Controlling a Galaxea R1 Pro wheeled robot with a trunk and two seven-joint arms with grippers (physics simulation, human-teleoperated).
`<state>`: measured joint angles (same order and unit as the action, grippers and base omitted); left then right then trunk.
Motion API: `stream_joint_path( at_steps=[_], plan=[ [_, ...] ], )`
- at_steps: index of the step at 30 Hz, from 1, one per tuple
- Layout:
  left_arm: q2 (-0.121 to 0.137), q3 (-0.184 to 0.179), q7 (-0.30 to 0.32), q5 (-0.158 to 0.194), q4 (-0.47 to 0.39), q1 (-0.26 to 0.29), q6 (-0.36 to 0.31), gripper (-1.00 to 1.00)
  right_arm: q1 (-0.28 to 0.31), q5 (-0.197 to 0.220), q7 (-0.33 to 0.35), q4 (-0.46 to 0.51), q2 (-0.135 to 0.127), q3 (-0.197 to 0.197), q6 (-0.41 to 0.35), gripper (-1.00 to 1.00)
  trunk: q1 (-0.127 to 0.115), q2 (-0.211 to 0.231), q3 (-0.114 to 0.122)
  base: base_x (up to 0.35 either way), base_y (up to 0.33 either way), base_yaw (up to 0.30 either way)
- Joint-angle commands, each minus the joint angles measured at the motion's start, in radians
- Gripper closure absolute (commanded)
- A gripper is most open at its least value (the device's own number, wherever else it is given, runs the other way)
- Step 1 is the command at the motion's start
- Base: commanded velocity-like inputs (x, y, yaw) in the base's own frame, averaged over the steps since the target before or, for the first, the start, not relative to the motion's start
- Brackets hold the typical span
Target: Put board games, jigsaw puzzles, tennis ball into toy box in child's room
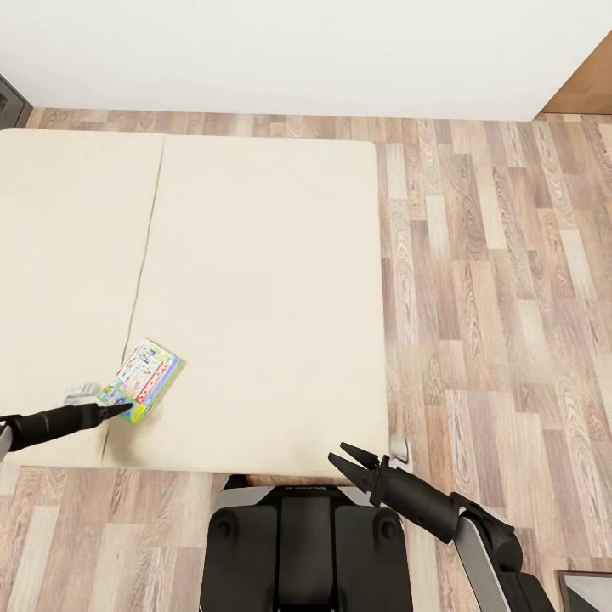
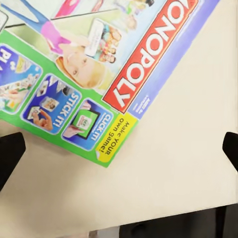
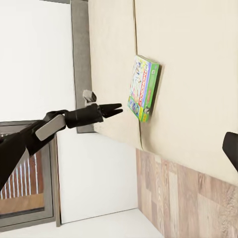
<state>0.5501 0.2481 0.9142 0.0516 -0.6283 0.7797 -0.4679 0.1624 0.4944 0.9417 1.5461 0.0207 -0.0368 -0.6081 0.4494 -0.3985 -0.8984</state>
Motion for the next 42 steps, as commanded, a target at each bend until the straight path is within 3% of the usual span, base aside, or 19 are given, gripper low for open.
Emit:
stream_joint_path(
  at_steps=[1,9,17,21,30,36,42],
  plan=[
    [0.001,0.001,0.001,0.005,-0.008,0.003,-0.019,-1.00,0.000,0.004,0.002,0.000,0.001,-0.002,-0.007,-1.00,0.001,-0.001,-0.001,0.000,0.000,0.000],
    [0.002,0.003,-0.047,0.001,-0.034,0.037,-0.044,-1.00,0.000,0.004,0.002,0.000,0.001,-0.002,-0.007,-1.00,0.001,-0.001,-0.001,0.000,0.000,0.000],
    [-0.006,0.003,-0.259,0.003,-0.038,0.075,-0.062,-1.00,0.000,0.004,0.002,0.000,0.001,-0.003,-0.007,-1.00,0.001,-0.001,-0.001,0.000,0.000,0.000],
    [-0.009,0.003,-0.305,0.002,-0.039,0.100,-0.062,-1.00,0.000,0.004,0.002,0.000,0.001,-0.002,-0.007,-1.00,0.001,-0.001,-0.001,0.000,0.000,0.000],
    [-0.013,0.000,-0.334,0.001,-0.040,0.128,-0.064,-1.00,0.000,0.004,0.002,0.000,0.001,-0.002,-0.007,-1.00,0.001,-0.001,-0.001,0.000,0.000,0.000],
    [-0.041,-0.006,-0.340,-0.001,-0.040,0.131,-0.060,-1.00,0.000,0.004,0.002,0.000,0.001,-0.003,-0.007,-1.00,0.001,-0.001,-0.001,0.000,0.000,0.000],
    [-0.069,-0.037,-0.342,-0.001,-0.040,0.133,-0.053,-1.00,0.000,0.004,0.002,0.000,0.001,-0.003,-0.008,-1.00,0.001,-0.001,-0.003,0.000,0.000,0.000]
  ],
)
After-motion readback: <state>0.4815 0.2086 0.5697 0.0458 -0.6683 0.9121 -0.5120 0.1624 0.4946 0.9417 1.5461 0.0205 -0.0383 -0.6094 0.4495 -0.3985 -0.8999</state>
